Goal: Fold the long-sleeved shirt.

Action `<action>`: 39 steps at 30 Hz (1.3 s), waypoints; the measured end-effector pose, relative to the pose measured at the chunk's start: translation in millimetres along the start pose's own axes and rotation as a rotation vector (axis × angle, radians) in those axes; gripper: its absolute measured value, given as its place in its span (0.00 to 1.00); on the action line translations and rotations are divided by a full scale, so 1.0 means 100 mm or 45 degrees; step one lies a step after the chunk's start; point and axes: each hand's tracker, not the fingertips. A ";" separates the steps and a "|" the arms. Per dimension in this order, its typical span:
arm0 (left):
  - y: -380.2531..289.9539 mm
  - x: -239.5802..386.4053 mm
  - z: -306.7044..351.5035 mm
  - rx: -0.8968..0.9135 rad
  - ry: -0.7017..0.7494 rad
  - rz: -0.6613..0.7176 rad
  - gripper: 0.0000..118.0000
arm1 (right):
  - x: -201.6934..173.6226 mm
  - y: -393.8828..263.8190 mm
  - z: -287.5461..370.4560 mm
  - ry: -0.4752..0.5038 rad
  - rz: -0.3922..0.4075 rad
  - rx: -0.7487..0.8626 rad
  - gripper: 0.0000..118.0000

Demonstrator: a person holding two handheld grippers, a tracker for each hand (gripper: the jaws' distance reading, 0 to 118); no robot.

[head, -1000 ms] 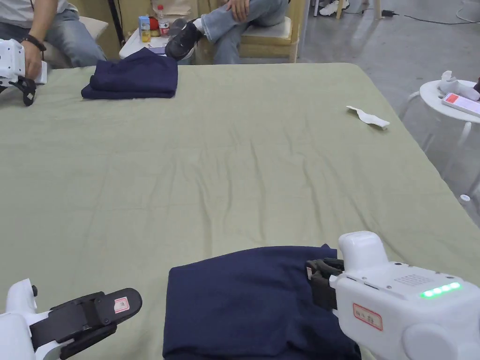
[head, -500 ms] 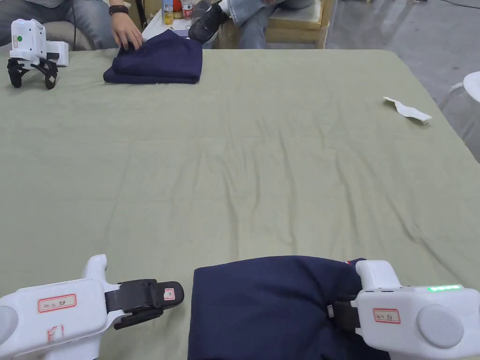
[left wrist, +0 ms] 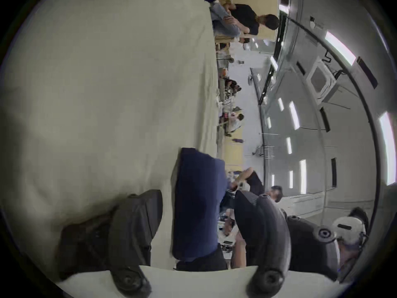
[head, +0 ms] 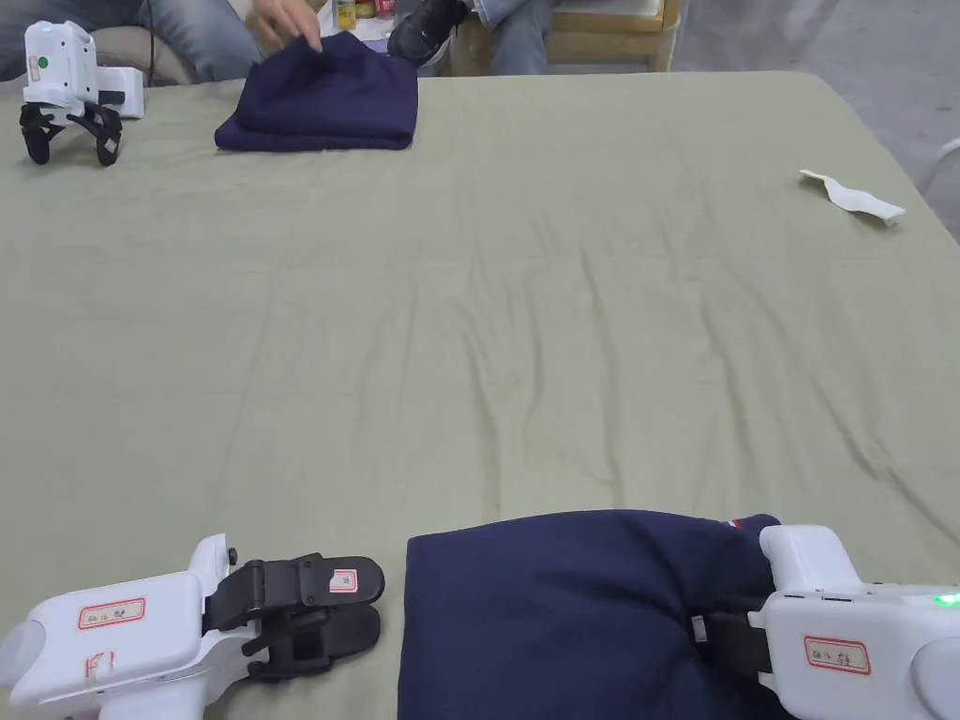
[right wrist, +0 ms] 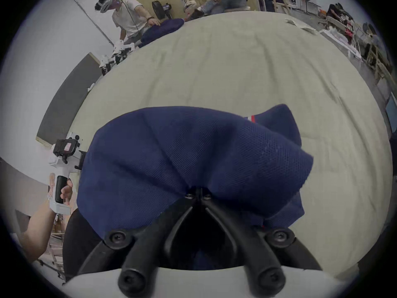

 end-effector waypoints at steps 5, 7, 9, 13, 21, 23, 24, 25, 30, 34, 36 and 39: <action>-0.01 0.13 -0.46 -0.179 -0.002 -0.066 0.67 | 0.01 -0.01 0.01 0.009 -0.015 0.009 0.01; 0.02 0.16 -0.63 -0.204 0.015 -0.129 0.67 | 0.02 -0.02 0.02 0.018 -0.026 0.012 0.01; 0.04 0.17 -0.72 -0.208 0.035 -0.151 0.67 | 0.04 -0.02 0.02 0.023 -0.036 0.019 0.01; 0.06 0.05 -0.71 -0.195 0.270 0.006 0.14 | 0.04 -0.02 0.03 0.033 -0.045 0.021 0.01; -0.11 0.57 -0.83 -0.171 0.554 -0.339 0.10 | 0.05 0.03 0.01 0.043 -0.028 0.006 0.01; -0.14 0.78 -0.77 -0.160 0.603 -0.416 0.10 | 0.00 0.05 0.05 0.030 -0.020 0.008 0.01; -0.13 0.87 -0.72 -0.146 0.602 -0.410 0.09 | -0.04 0.05 0.09 0.030 -0.018 0.016 0.01; -0.12 0.96 -0.63 -0.148 0.573 -0.384 0.09 | -0.11 0.07 0.16 0.084 -0.047 0.053 0.01; -0.01 1.28 -0.16 -0.164 0.895 -0.500 0.09 | -0.79 0.26 0.43 0.395 0.081 0.190 0.01; 0.19 1.37 0.56 -0.095 1.114 -0.504 0.09 | -1.44 0.37 0.37 0.543 0.254 0.164 0.01; 0.29 1.39 0.98 -0.049 1.214 -0.469 0.09 | -1.68 0.40 0.31 0.610 0.293 0.139 0.01; 0.44 1.46 1.60 0.011 1.418 -0.453 0.09 | -1.96 0.40 0.22 0.652 0.318 0.109 0.01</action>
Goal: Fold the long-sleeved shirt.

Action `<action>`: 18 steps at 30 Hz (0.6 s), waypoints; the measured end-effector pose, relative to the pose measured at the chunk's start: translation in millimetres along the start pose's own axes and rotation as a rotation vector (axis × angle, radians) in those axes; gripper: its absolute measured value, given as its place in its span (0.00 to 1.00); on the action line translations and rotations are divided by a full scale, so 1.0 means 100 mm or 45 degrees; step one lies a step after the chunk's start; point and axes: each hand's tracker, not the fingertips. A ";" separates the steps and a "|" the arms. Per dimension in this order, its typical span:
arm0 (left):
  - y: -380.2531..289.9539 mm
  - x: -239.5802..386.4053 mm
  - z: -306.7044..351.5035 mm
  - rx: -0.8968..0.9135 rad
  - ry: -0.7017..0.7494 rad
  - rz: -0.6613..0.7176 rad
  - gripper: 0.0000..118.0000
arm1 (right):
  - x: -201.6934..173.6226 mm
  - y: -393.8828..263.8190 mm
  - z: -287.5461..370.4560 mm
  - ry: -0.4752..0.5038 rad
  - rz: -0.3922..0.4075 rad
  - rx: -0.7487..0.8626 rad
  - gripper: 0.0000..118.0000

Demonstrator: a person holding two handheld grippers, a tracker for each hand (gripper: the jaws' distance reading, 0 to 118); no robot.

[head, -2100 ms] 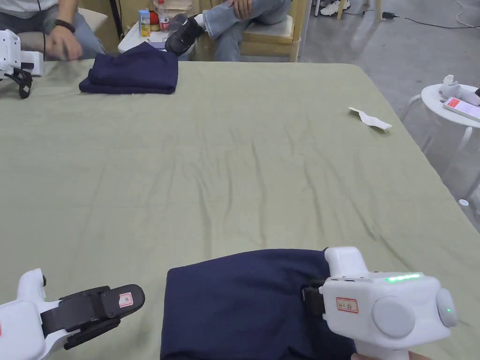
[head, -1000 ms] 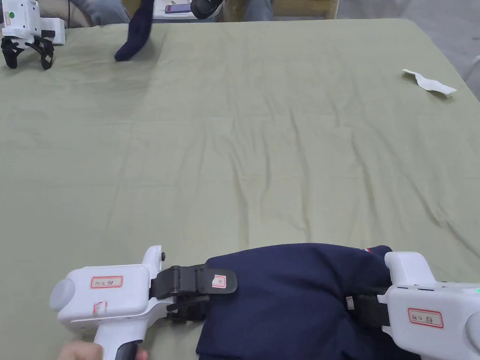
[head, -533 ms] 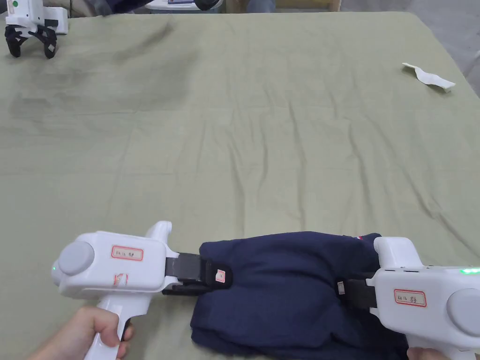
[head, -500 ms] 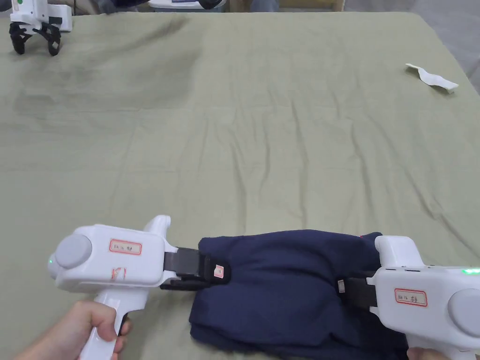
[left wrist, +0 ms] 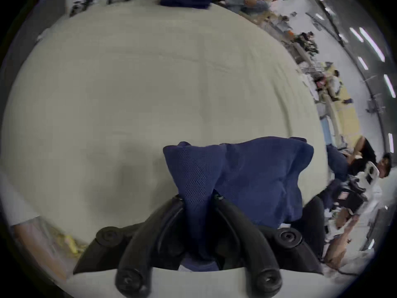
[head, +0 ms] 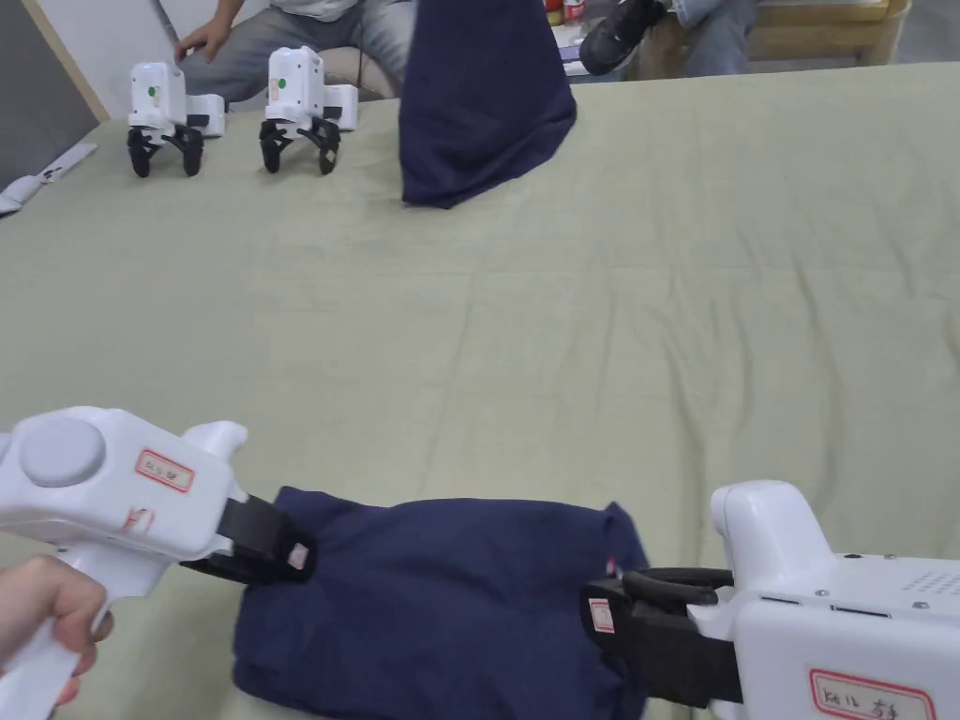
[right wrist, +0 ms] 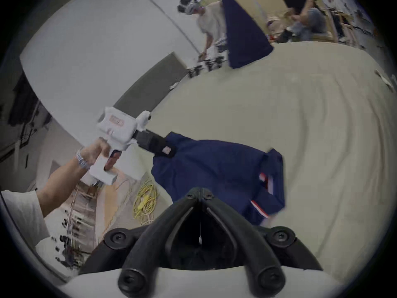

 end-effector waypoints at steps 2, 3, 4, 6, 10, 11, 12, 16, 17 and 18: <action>0.04 -0.34 0.21 -0.019 0.111 0.026 0.09 | -0.04 -0.02 -0.12 0.008 0.011 -0.011 0.01; 0.07 -0.49 0.30 -0.021 0.153 0.045 0.09 | -0.06 -0.02 -0.16 0.005 0.013 -0.019 0.01; 0.10 -0.65 0.40 -0.014 0.226 0.039 0.09 | -0.07 -0.02 -0.19 0.000 0.010 -0.030 0.01; 0.15 -0.97 0.54 -0.049 0.330 0.052 0.09 | -0.08 -0.03 -0.24 -0.017 0.000 -0.045 0.01; 0.17 -1.22 0.70 -0.093 0.622 0.045 0.10 | -0.04 -0.06 -0.33 -0.113 -0.003 -0.073 0.01; 0.16 -1.29 0.67 -0.116 0.713 0.017 0.17 | -0.04 -0.06 -0.33 -0.128 -0.003 -0.077 0.01; 0.16 -1.37 0.66 -0.209 0.898 -0.026 0.26 | -0.04 -0.07 -0.33 -0.143 -0.006 -0.079 0.01; 0.02 -1.76 0.93 -0.097 1.196 -0.033 0.35 | -0.04 -0.11 -0.22 -0.193 0.017 -0.088 0.01; 0.02 -1.83 1.01 -0.037 1.130 0.027 0.35 | -0.04 -0.12 -0.19 -0.208 0.025 -0.089 0.01; -0.04 -1.82 1.15 0.034 1.022 0.123 0.35 | -0.01 -0.14 -0.14 -0.226 0.029 -0.083 0.01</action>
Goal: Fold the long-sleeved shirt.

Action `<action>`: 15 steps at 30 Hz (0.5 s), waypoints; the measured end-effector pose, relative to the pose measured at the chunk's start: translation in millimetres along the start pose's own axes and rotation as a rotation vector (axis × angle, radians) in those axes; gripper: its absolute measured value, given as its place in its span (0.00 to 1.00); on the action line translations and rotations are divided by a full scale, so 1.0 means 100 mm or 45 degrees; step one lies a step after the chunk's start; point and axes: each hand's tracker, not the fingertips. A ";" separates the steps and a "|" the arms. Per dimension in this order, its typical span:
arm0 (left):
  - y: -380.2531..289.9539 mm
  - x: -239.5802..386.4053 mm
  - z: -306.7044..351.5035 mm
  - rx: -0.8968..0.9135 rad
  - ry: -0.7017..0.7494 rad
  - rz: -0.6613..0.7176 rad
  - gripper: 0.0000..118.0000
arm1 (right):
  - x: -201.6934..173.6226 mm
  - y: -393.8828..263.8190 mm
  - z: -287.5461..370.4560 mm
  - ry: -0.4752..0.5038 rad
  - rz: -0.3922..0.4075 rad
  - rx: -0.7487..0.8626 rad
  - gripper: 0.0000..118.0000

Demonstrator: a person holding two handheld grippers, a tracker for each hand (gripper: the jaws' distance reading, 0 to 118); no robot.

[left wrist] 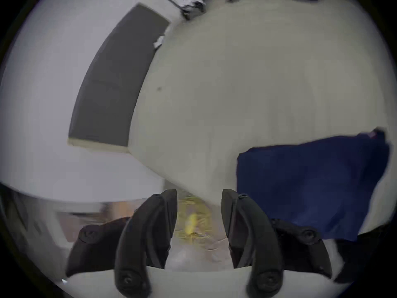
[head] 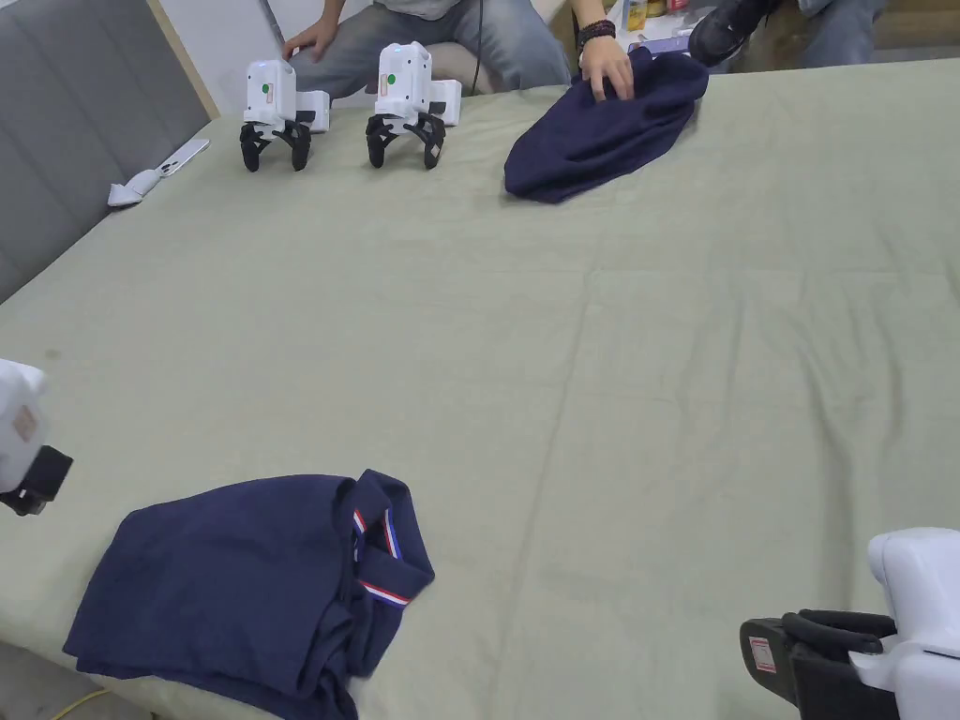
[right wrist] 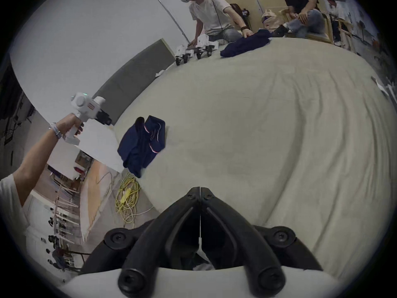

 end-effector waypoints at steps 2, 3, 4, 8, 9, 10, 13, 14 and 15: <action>-0.20 -0.08 0.27 0.122 -0.339 0.214 0.32 | 0.03 -0.03 0.12 -0.030 0.007 0.054 0.01; -0.32 0.00 0.47 0.177 -0.506 0.296 0.23 | 0.02 -0.05 0.19 -0.055 0.027 0.113 0.01; -0.44 0.06 0.61 0.240 -0.669 0.378 0.14 | 0.00 -0.07 0.29 -0.095 0.068 0.194 0.01; -0.94 0.70 1.10 0.456 -0.880 0.347 0.00 | -0.10 -0.16 0.64 -0.215 0.173 0.301 0.01; -1.01 0.93 1.17 0.433 -0.889 0.297 0.00 | -0.10 -0.20 0.70 -0.238 0.174 0.309 0.01; -1.12 1.21 1.26 0.419 -0.919 0.287 0.00 | -0.08 -0.25 0.77 -0.267 0.171 0.327 0.01; -1.43 2.12 1.43 0.461 -0.998 0.223 0.00 | 0.05 -0.43 0.87 -0.336 0.130 0.331 0.01; -1.48 2.38 1.47 0.450 -0.998 0.242 0.00 | 0.11 -0.48 0.90 -0.345 0.097 0.331 0.01; -1.55 2.68 1.45 0.427 -1.074 0.248 0.00 | 0.17 -0.55 0.94 -0.354 0.056 0.336 0.01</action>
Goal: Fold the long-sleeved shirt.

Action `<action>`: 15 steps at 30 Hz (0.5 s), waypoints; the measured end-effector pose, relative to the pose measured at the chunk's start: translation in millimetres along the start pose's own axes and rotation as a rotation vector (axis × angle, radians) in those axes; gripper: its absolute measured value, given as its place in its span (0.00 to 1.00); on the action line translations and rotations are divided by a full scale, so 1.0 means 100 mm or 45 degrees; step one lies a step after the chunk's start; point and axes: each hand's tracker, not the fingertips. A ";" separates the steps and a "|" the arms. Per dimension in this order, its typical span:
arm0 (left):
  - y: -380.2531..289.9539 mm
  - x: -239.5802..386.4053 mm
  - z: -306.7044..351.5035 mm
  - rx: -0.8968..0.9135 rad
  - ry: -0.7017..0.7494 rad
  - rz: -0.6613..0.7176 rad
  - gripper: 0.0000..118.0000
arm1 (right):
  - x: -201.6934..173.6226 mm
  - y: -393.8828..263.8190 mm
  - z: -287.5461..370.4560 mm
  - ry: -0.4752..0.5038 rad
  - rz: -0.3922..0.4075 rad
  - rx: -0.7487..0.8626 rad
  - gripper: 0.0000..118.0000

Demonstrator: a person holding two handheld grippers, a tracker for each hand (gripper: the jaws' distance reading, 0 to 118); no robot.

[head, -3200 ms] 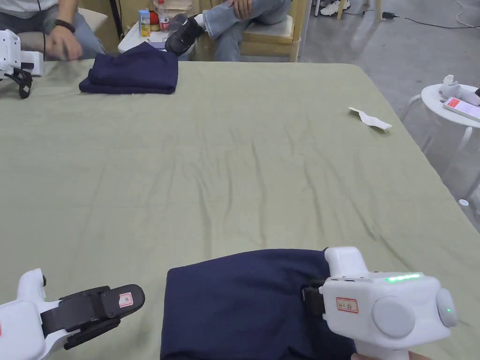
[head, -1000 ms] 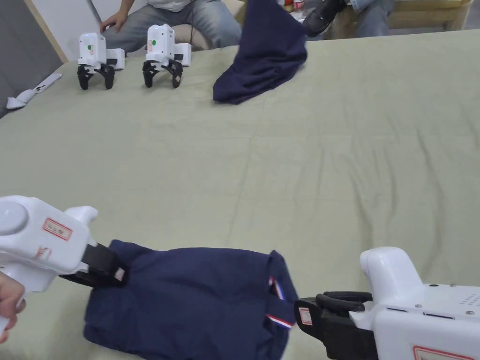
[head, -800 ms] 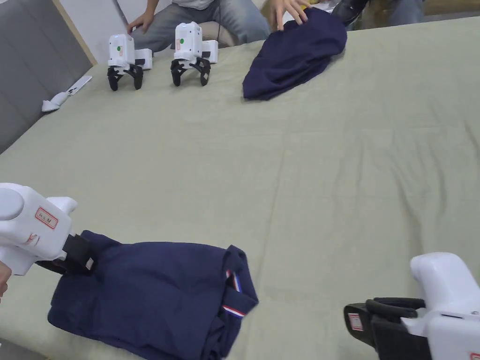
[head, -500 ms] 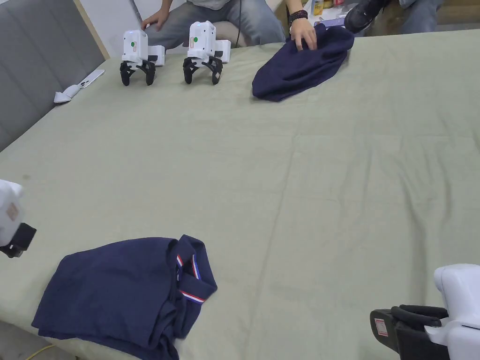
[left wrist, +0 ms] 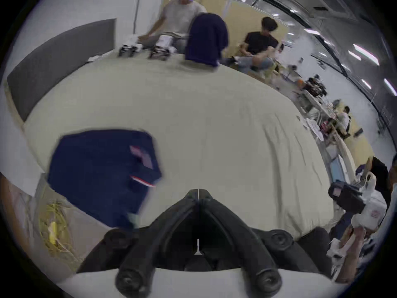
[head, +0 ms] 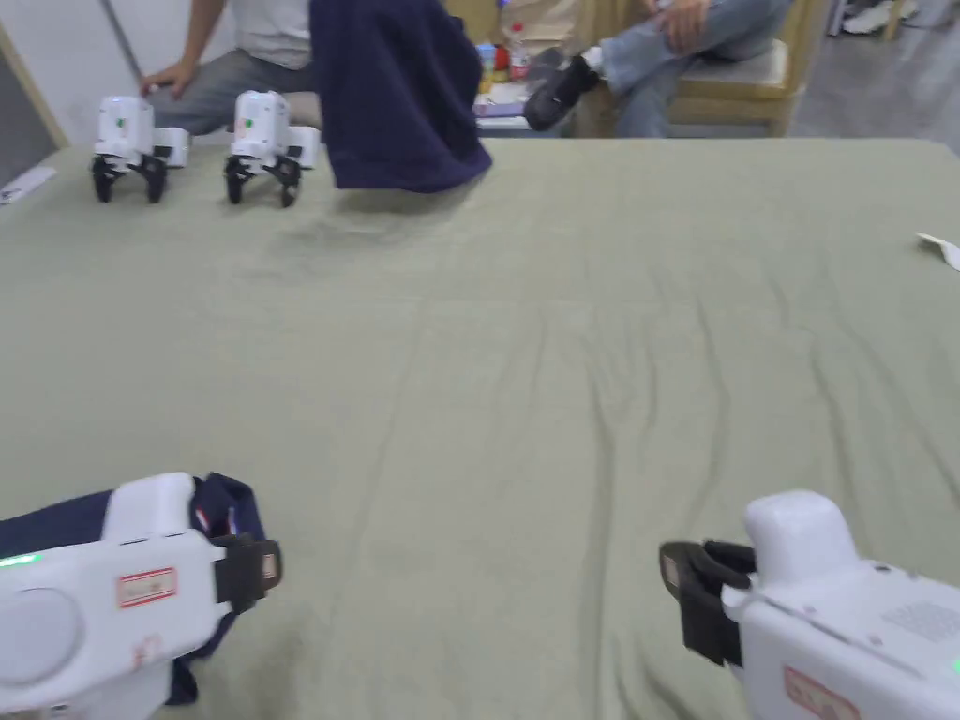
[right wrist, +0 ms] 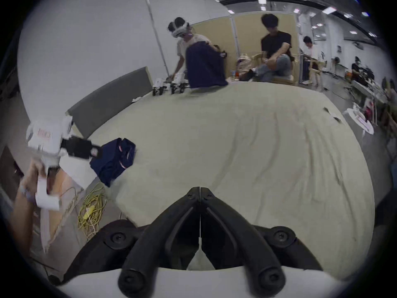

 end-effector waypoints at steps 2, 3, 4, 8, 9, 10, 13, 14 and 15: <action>-0.18 0.42 -0.25 -0.032 -0.156 0.001 0.00 | 0.15 -0.08 0.05 -0.032 -0.077 0.001 0.01; -0.27 0.65 -0.35 -0.032 -0.199 -0.070 0.00 | 0.22 -0.11 0.08 -0.064 -0.097 0.002 0.01; -0.41 0.99 -0.43 -0.023 -0.177 -0.116 0.00 | 0.27 -0.15 0.13 -0.119 -0.089 0.004 0.01; -0.62 1.59 -0.66 -0.083 -0.219 -0.175 0.00 | 0.50 -0.32 0.38 -0.270 -0.083 -0.008 0.01; -0.66 1.68 -0.66 -0.075 -0.199 -0.220 0.00 | 0.52 -0.33 0.47 -0.296 -0.088 -0.009 0.01; -0.69 1.78 -0.65 -0.060 -0.180 -0.258 0.00 | 0.56 -0.36 0.53 -0.325 -0.091 -0.004 0.01; -0.72 1.92 -0.58 -0.052 -0.151 -0.323 0.00 | 0.71 -0.40 0.56 -0.422 -0.047 -0.024 0.01; -0.71 1.94 -0.55 -0.029 -0.094 -0.351 0.00 | 0.74 -0.40 0.56 -0.450 -0.058 -0.027 0.01; -0.69 1.95 -0.53 0.007 -0.032 -0.373 0.00 | 0.78 -0.38 0.56 -0.456 -0.080 -0.021 0.01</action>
